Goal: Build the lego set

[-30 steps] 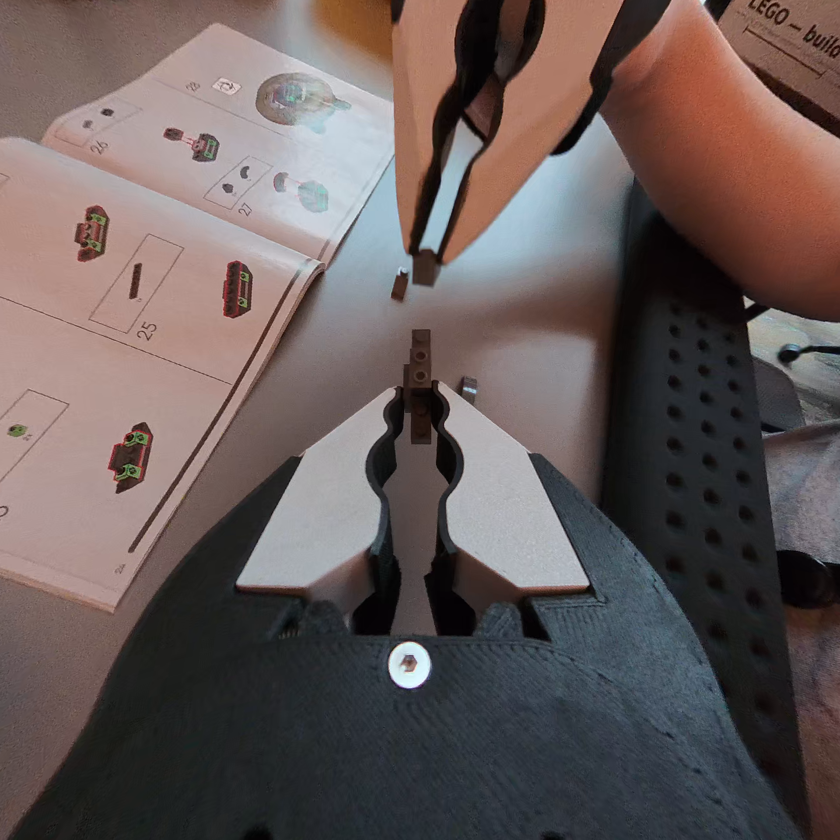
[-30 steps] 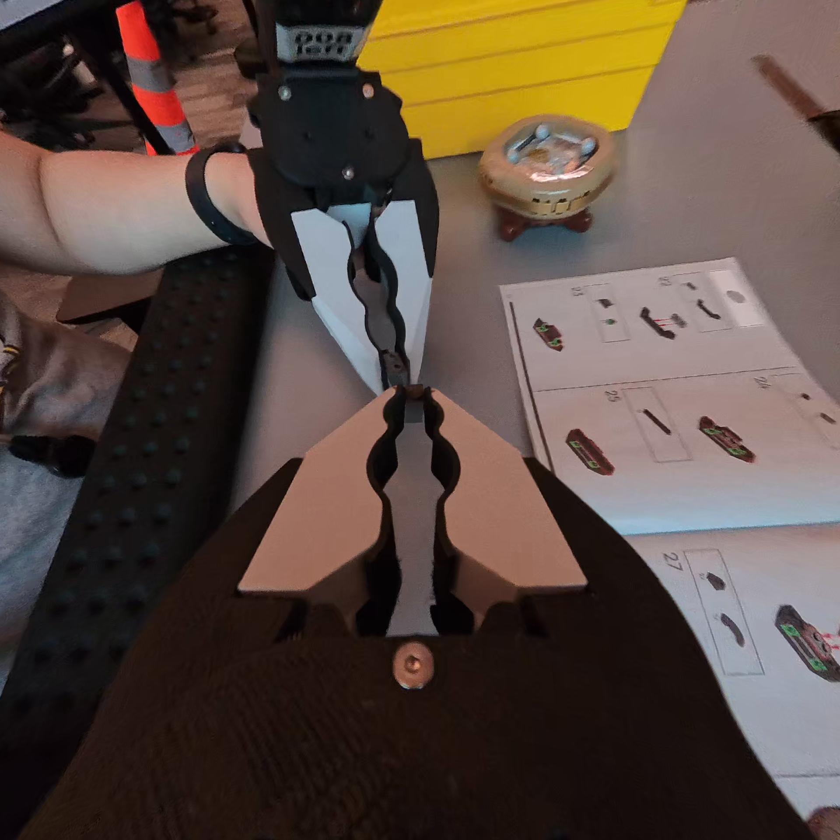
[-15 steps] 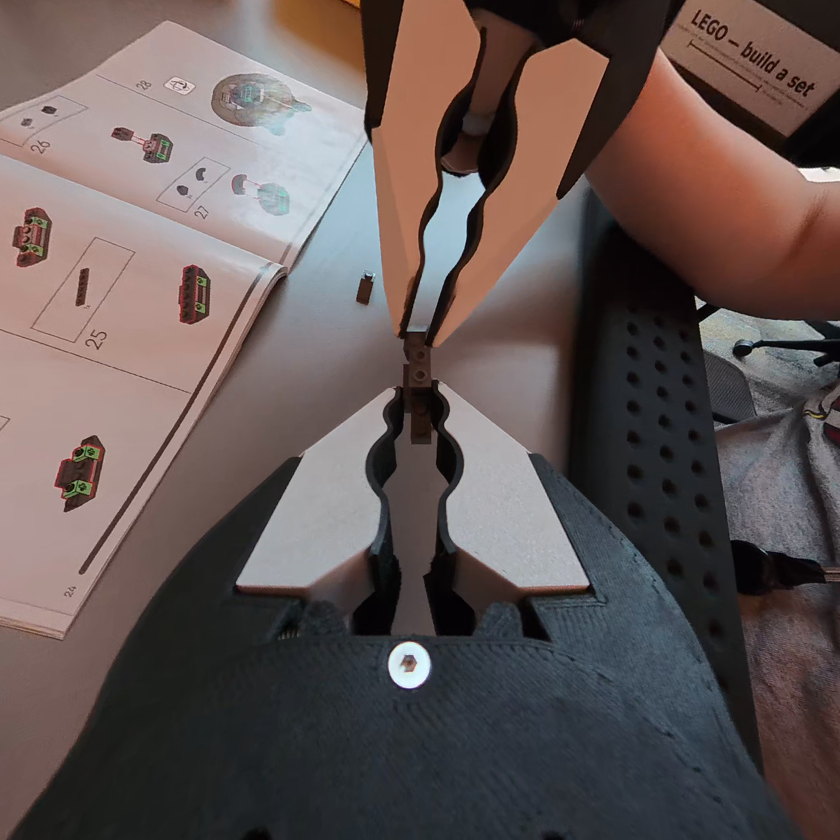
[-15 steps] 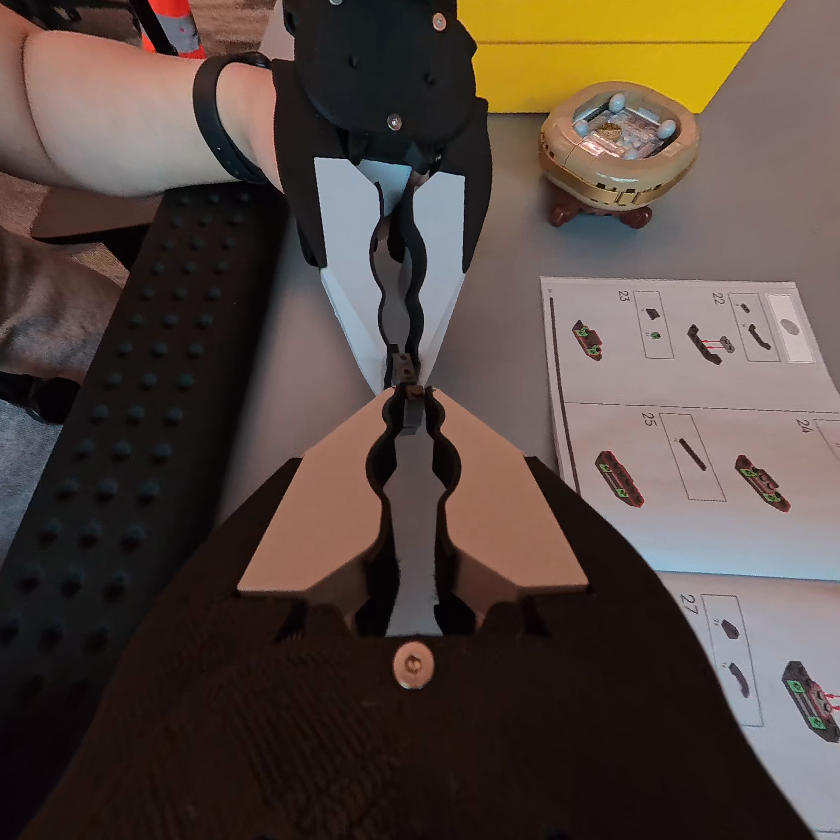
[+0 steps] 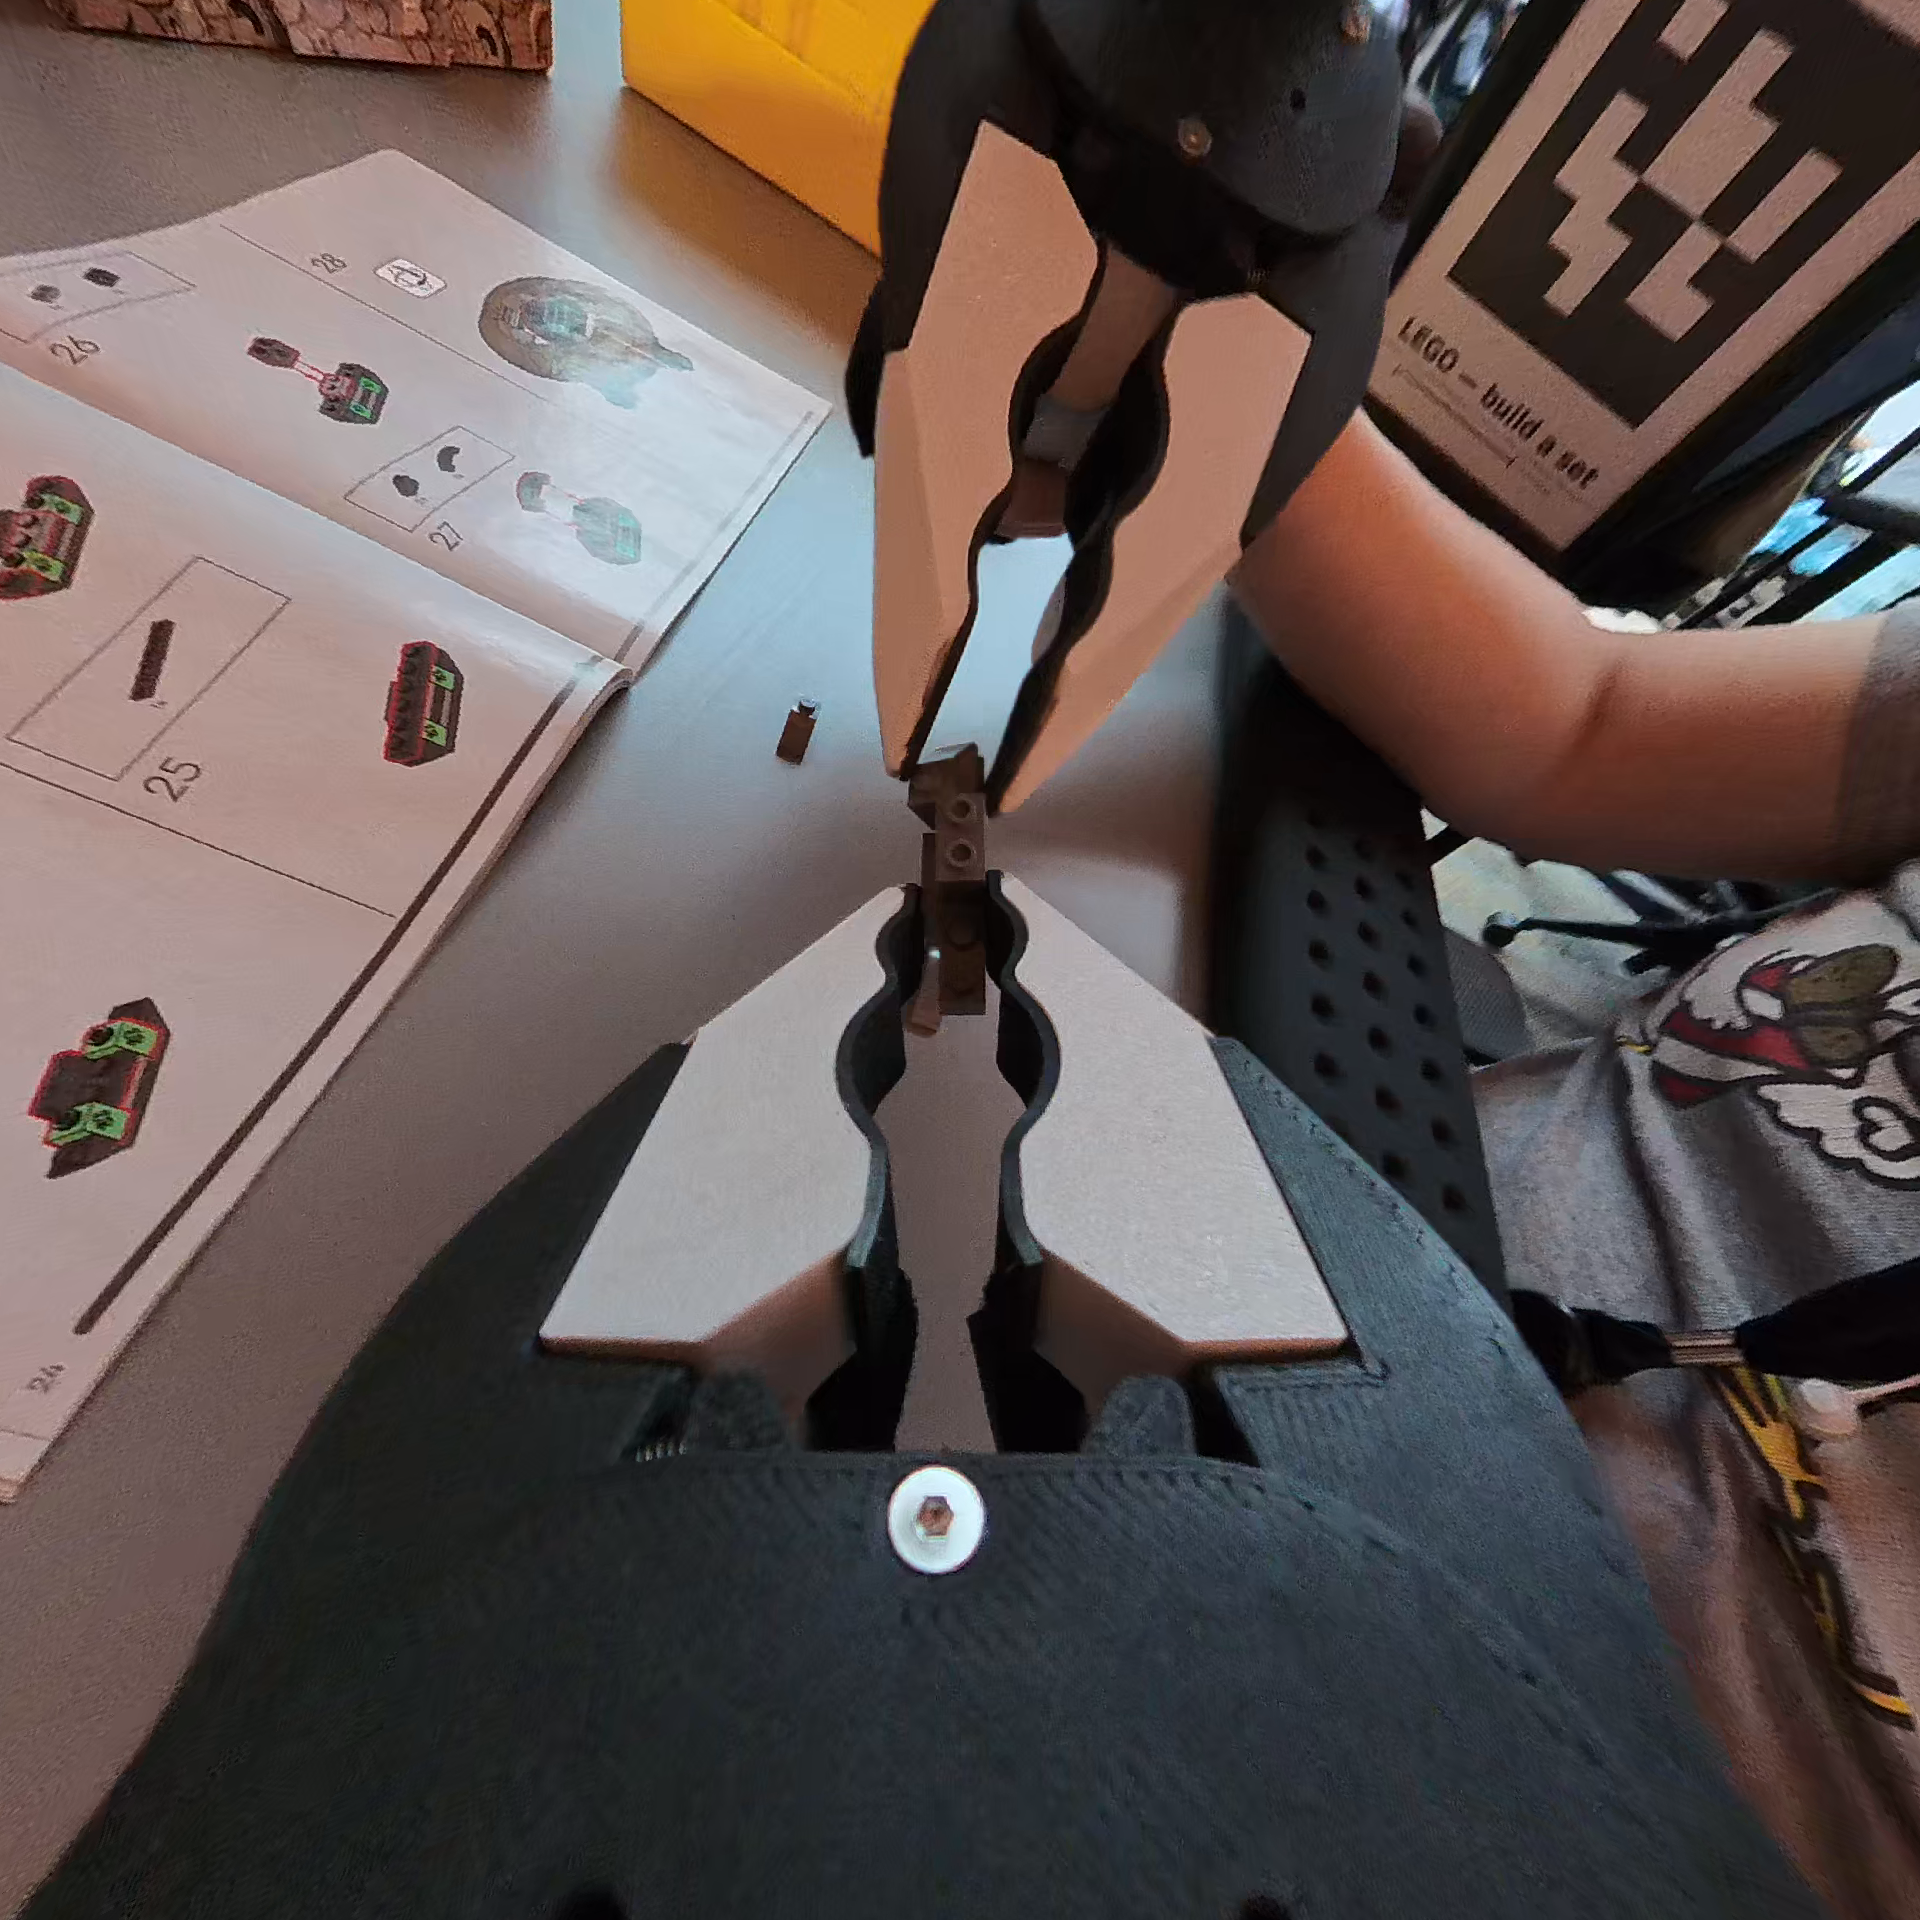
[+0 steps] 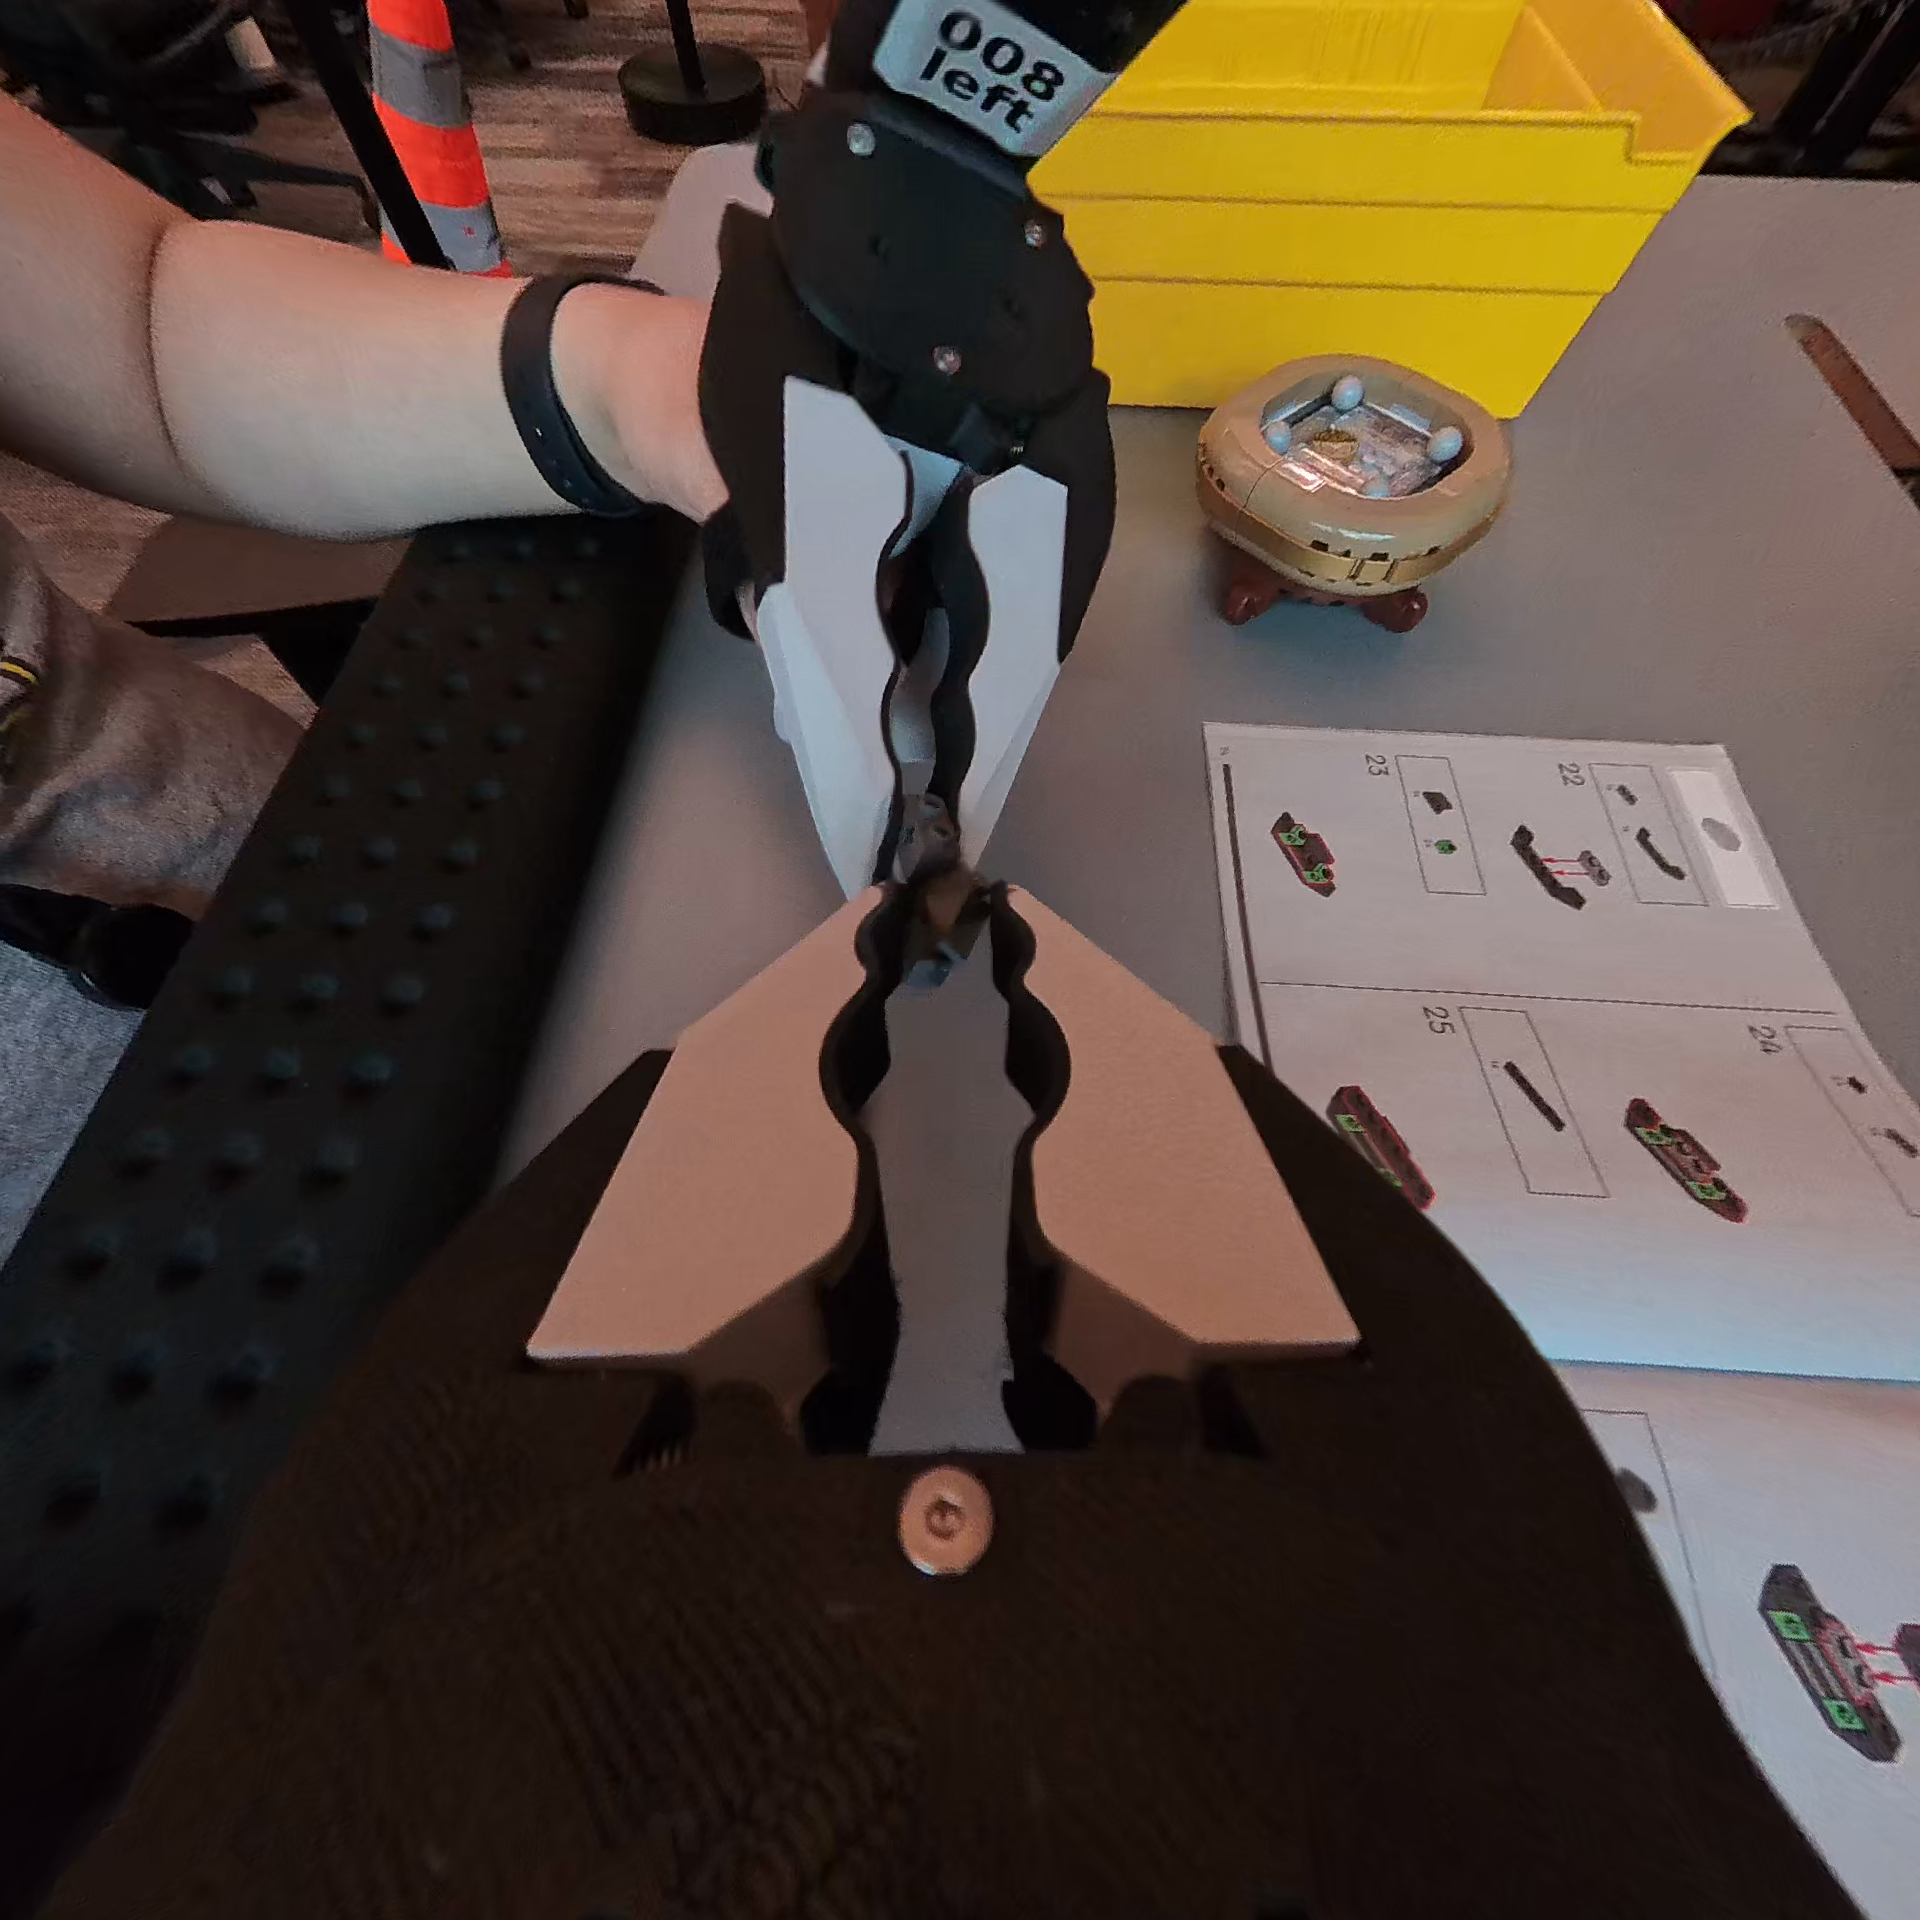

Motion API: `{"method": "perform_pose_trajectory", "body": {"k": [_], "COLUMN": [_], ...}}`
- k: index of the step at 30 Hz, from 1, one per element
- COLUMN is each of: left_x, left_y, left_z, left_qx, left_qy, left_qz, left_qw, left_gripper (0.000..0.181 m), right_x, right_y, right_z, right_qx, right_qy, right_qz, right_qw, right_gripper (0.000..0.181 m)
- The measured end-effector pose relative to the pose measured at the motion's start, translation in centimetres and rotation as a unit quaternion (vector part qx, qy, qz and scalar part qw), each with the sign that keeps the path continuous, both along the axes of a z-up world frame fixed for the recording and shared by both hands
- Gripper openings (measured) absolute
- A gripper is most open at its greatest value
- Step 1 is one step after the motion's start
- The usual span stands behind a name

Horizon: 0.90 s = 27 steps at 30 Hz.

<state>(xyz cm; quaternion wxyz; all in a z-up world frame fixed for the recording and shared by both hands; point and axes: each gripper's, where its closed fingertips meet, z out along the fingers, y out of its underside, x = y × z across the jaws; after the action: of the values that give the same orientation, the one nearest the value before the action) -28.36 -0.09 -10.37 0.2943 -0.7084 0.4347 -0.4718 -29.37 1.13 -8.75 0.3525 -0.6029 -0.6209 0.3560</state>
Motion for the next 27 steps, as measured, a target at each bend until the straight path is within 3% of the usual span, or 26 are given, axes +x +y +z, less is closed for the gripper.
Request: {"method": "perform_pose_trajectory", "body": {"k": [14, 16, 23, 27], "left_x": [-0.4, -0.4, -1.0, -1.4], "left_y": [0.1, 0.2, 0.5, 0.6], "left_z": [-0.1, 0.1, 0.4, 0.0], "left_qx": [-0.060, -0.062, -0.074, -0.077], "left_qy": [-0.021, -0.026, -0.039, -0.026], "left_qz": [0.002, 0.005, 0.011, 0.013], "left_qw": [0.998, 0.998, 0.996, 0.997], "left_gripper": [0.009, 0.009, 0.009, 0.009], "right_x": [-0.3, -0.3, -0.7, -0.6], "right_y": [-0.1, -0.3, 0.3, 0.3], "right_z": [-0.4, -0.9, -2.2, -2.3], "right_qx": [0.092, 0.100, 0.142, 0.118], "right_qy": [-0.025, -0.035, -0.065, -0.056], "right_qz": [0.002, 0.011, 0.003, 0.002], "right_qw": [0.995, 0.994, 0.988, 0.991], "right_gripper": [0.021, 0.032, 0.019, 0.019]}}
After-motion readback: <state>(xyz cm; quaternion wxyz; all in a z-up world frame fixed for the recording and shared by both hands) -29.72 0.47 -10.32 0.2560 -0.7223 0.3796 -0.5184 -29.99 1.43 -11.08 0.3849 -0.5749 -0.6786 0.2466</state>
